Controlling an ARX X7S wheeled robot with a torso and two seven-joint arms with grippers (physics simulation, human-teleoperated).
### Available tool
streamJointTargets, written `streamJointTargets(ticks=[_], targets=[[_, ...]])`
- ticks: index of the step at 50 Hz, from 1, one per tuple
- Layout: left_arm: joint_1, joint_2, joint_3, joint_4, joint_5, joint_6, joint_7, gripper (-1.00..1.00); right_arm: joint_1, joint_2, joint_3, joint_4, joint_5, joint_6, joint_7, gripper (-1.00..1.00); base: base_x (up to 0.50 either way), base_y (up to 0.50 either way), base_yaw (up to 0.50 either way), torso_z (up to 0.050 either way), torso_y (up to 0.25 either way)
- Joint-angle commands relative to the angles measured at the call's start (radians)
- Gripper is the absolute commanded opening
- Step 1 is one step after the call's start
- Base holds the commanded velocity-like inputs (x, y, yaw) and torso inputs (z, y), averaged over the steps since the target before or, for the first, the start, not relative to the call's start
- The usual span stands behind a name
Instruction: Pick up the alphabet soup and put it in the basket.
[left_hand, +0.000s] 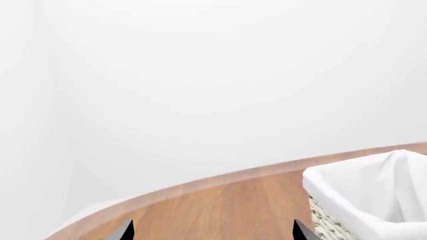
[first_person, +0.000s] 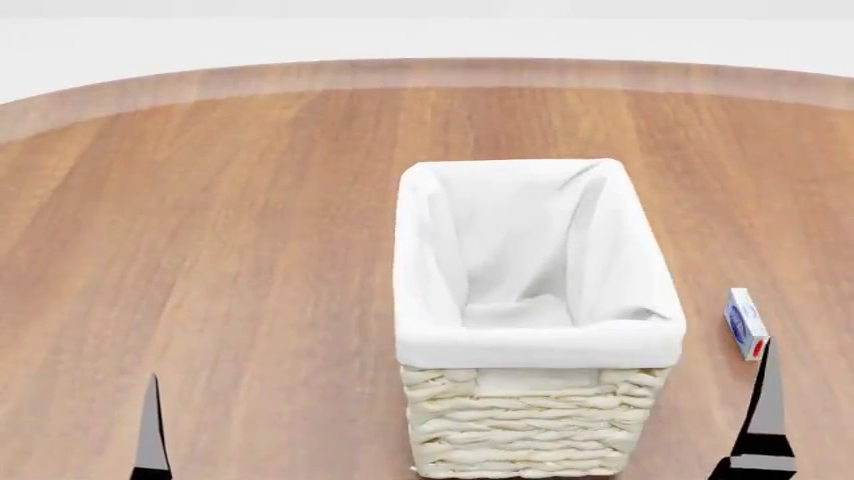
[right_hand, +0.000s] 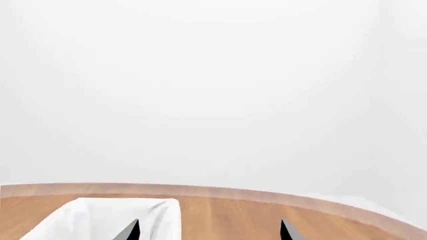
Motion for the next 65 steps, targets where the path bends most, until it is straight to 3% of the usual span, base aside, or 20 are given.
streamJointTargets(ticks=[1, 3, 4, 5, 29, 57, 65], targets=[[-0.007, -0.008, 0.011, -0.014, -0.005, 0.0, -0.013, 1.0, -0.181, -0.031, 0.106, 0.043, 0.001, -0.114, -0.077, 1.0, 0.0, 0.0, 0.0, 0.0, 0.0], [-0.007, -0.01, 0.01, -0.01, -0.006, -0.002, -0.016, 1.0, -0.216, -0.051, 0.122, 0.052, -0.001, -0.141, -0.086, 1.0, 0.0, 0.0, 0.0, 0.0, 0.0], [-0.002, -0.01, 0.007, -0.007, -0.005, -0.004, -0.022, 1.0, -0.366, -0.201, 0.148, 0.09, -0.081, -0.291, -0.15, 1.0, 0.0, 0.0, 0.0, 0.0, 0.0], [-0.002, -0.01, 0.007, -0.007, -0.007, -0.002, -0.022, 1.0, -0.446, -0.228, 0.147, 0.091, -0.082, -0.38, -0.151, 1.0, 0.0, 0.0, 0.0, 0.0, 0.0], [0.007, -0.03, 0.005, -0.001, -0.026, 0.01, -0.047, 1.0, -0.48, -0.259, 0.122, 0.109, -0.113, -0.415, -0.159, 1.0, 0.0, 0.0, 0.0, 0.0, 0.0], [-0.001, -0.046, 0.014, 0.008, -0.035, -0.007, -0.069, 1.0, -0.484, -0.364, 0.059, 0.409, -0.252, -0.657, -0.191, 1.0, 0.0, 0.0, 0.0, 0.0, 0.0], [-0.003, -0.048, 0.015, -0.002, -0.042, -0.001, -0.074, 1.0, -0.449, -0.363, 0.067, 0.456, -0.247, -0.655, -0.162, 1.0, 0.0, 0.0, 0.0, 0.0, 0.0]])
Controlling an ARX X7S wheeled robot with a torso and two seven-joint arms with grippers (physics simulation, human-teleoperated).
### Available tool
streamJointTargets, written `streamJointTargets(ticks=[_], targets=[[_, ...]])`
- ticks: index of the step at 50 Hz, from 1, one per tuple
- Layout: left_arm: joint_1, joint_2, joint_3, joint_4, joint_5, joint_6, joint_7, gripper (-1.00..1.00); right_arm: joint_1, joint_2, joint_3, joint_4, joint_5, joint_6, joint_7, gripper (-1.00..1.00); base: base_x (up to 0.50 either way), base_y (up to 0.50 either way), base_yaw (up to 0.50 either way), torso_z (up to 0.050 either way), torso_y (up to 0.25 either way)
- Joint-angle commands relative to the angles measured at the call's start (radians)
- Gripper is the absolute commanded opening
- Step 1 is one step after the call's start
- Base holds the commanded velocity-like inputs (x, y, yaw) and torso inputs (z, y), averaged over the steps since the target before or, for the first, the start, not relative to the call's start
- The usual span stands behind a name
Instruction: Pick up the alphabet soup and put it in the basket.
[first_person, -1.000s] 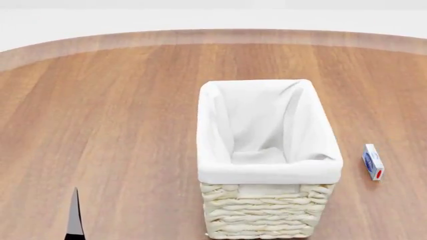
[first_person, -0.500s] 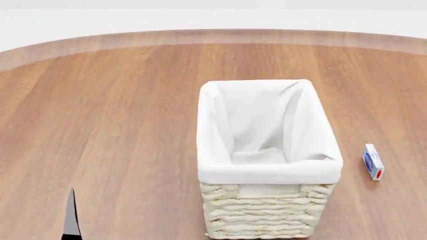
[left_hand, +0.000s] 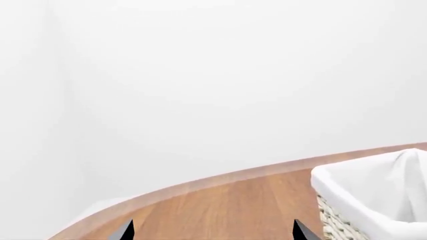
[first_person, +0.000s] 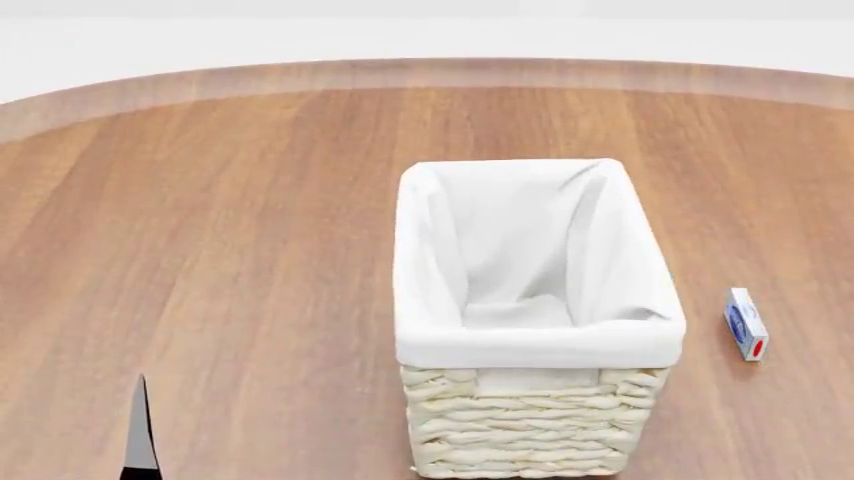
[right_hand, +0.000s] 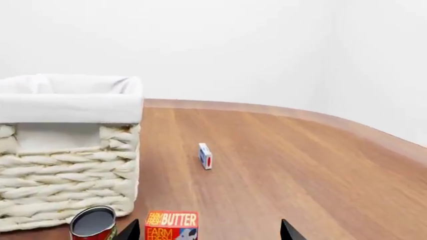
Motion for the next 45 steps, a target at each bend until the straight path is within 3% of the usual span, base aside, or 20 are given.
streamJointTargets(ticks=[1, 45], targets=[[-0.002, -0.005, 0.002, -0.009, -0.008, 0.005, -0.007, 1.0, 0.029, -0.015, -0.003, 0.093, -0.018, -0.04, 0.02, 1.0, 0.0, 0.0, 0.0, 0.0, 0.0], [-0.006, -0.023, 0.016, -0.018, -0.025, 0.015, -0.032, 1.0, 0.122, -0.011, -0.059, 0.438, -0.106, -0.211, 0.044, 1.0, 0.0, 0.0, 0.0, 0.0, 0.0]])
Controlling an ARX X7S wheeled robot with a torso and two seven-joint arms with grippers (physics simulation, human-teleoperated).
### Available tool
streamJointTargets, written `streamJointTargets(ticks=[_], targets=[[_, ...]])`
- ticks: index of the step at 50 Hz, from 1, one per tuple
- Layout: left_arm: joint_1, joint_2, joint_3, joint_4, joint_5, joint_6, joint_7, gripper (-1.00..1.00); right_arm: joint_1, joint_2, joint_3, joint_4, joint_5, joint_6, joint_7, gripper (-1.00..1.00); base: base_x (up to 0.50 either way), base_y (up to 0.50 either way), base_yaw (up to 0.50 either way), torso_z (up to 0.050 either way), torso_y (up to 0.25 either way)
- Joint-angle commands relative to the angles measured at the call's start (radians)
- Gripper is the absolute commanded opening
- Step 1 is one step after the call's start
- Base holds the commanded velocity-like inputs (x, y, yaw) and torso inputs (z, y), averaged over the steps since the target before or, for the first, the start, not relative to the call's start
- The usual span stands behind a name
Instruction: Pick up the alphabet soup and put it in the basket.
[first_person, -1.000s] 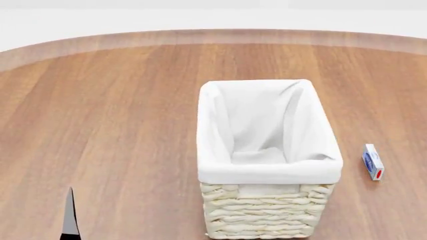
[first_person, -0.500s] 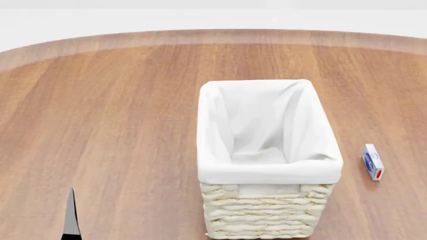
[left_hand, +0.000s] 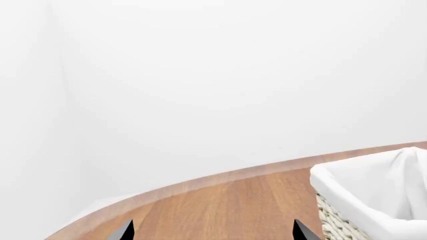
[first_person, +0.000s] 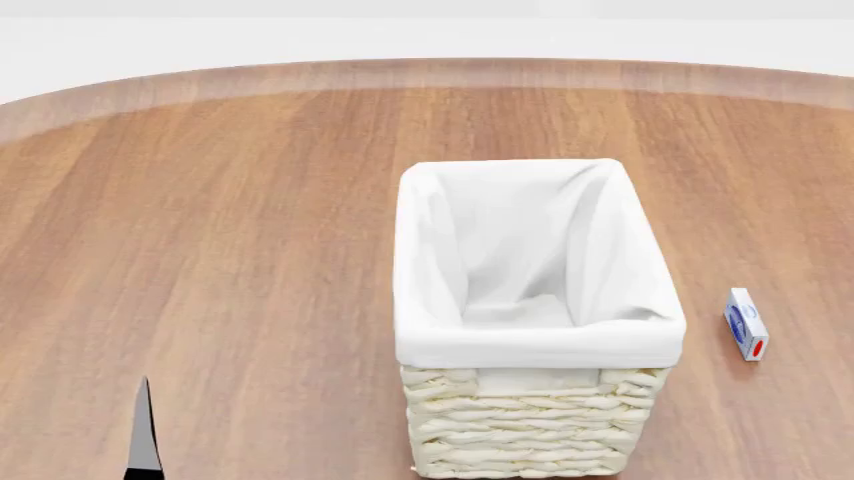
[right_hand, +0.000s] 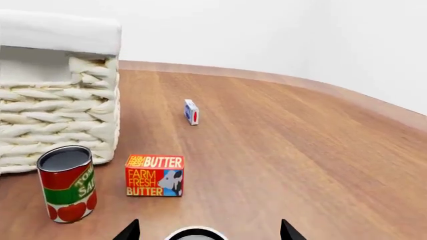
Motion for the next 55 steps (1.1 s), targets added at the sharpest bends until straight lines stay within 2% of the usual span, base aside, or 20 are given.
streamJointTargets(ticks=[1, 17, 40, 54, 55], targets=[[-0.001, -0.004, 0.002, -0.003, -0.005, 0.004, -0.006, 1.0, 0.017, 0.002, -0.012, 0.073, -0.02, -0.035, 0.01, 1.0, 0.0, 0.0, 0.0, 0.0, 0.0], [-0.001, -0.01, 0.004, -0.006, -0.013, 0.008, -0.013, 1.0, 0.029, 0.006, -0.029, 0.093, -0.025, -0.034, 0.028, 1.0, 0.0, 0.0, 0.0, 0.0, 0.0], [-0.005, -0.015, 0.009, -0.021, -0.027, 0.02, -0.019, 1.0, 0.147, 0.026, -0.041, 0.372, -0.069, -0.158, 0.055, 1.0, 0.0, 0.0, 0.0, 0.0, 0.0], [-0.005, -0.018, 0.01, -0.02, -0.033, 0.02, -0.024, 1.0, 0.172, 0.028, -0.055, 0.425, -0.074, -0.183, 0.061, 1.0, 0.0, 0.0, 0.0, 0.0, 0.0], [-0.005, -0.019, 0.01, -0.02, -0.033, 0.02, -0.025, 1.0, 0.17, 0.028, -0.055, 0.425, -0.073, -0.189, 0.06, -1.0, 0.0, 0.0, 0.0, 0.0, 0.0]])
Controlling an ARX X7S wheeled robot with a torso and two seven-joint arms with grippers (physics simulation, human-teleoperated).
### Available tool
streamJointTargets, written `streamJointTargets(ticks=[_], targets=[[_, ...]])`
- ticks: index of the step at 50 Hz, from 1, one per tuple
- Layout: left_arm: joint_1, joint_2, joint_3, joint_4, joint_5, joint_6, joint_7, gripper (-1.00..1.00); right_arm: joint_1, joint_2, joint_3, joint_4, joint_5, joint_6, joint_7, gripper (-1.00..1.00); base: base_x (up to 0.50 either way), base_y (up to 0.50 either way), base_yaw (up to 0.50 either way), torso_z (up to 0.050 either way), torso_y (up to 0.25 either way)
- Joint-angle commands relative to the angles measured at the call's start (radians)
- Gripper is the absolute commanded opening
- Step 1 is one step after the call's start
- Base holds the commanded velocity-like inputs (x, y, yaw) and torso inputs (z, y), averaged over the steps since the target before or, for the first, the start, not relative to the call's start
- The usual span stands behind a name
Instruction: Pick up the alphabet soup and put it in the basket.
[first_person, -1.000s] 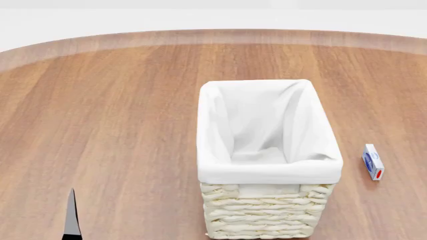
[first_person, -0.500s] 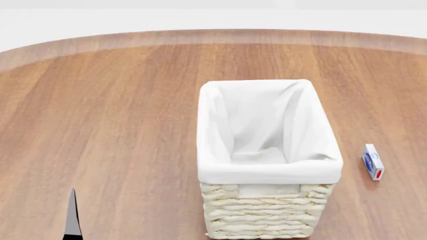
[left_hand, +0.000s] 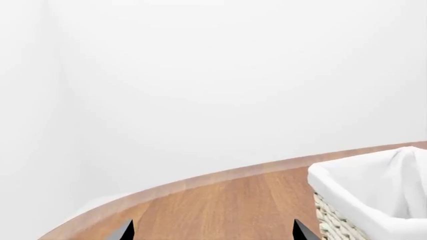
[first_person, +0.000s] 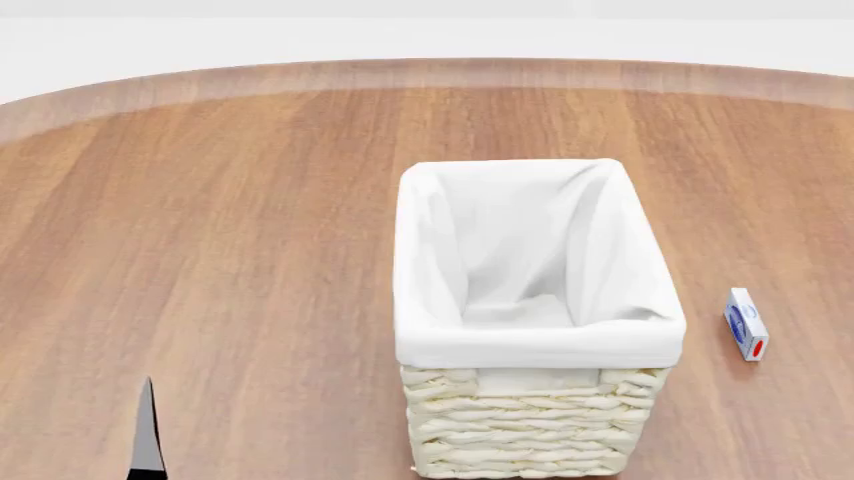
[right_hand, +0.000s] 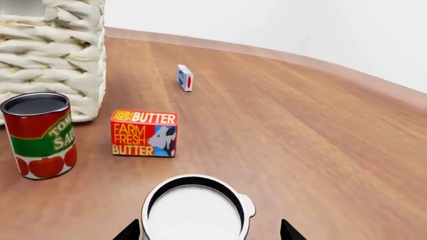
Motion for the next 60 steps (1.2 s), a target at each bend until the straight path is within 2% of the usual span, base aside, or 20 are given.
streamJointTargets(ticks=[1, 16, 34, 60], targets=[[-0.001, -0.003, 0.003, -0.001, -0.004, 0.001, -0.004, 1.0, 0.017, 0.003, -0.009, 0.047, -0.002, -0.028, 0.003, -1.0, 0.0, 0.0, 0.0, 0.0, 0.0], [-0.001, -0.005, 0.002, -0.005, -0.015, 0.008, -0.009, 1.0, 0.006, 0.006, -0.015, -0.021, 0.039, 0.018, 0.0, -1.0, 0.0, 0.0, 0.0, 0.0, 0.0], [-0.001, -0.011, -0.002, -0.007, -0.031, 0.013, -0.012, 1.0, -0.059, 0.039, -0.024, -0.557, 0.171, 0.325, 0.056, -1.0, 0.0, 0.0, 0.0, 0.0, 0.0], [0.002, -0.02, 0.0, -0.007, -0.034, 0.021, -0.026, 1.0, -0.083, 0.125, 0.029, -0.916, 0.283, 0.546, 0.161, -1.0, 0.0, 0.0, 0.0, 0.0, 0.0]])
